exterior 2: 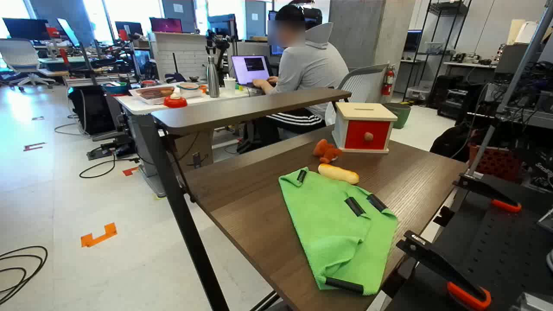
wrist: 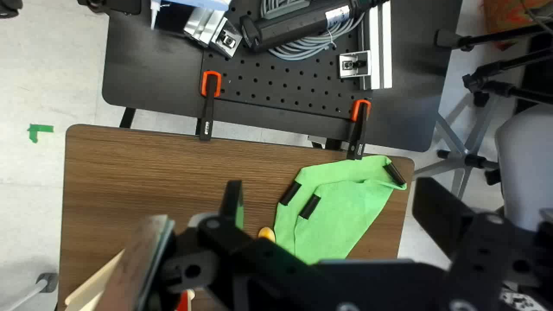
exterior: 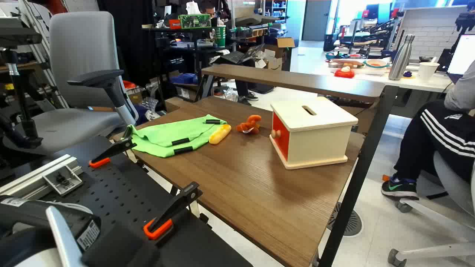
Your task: Move the toy bread to the back left side of the table
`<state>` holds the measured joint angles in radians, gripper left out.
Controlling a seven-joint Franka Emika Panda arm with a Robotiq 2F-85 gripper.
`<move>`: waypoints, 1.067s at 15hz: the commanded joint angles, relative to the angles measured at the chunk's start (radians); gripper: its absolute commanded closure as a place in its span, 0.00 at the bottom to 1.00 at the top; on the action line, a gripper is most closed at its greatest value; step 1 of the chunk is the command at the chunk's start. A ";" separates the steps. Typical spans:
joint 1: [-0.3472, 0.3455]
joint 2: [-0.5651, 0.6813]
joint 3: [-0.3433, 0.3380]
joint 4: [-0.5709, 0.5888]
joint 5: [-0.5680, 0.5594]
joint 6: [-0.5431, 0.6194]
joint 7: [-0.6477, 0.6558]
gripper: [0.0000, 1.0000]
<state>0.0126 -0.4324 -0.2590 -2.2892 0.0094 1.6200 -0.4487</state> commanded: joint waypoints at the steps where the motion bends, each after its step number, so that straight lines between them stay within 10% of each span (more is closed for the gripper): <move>1: -0.025 0.003 0.022 0.002 0.008 -0.001 -0.008 0.00; 7: -0.011 0.075 0.075 -0.056 0.012 0.175 0.045 0.00; 16: -0.005 0.328 0.156 -0.170 0.003 0.750 0.089 0.00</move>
<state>0.0123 -0.1869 -0.1242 -2.4454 0.0095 2.2184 -0.3672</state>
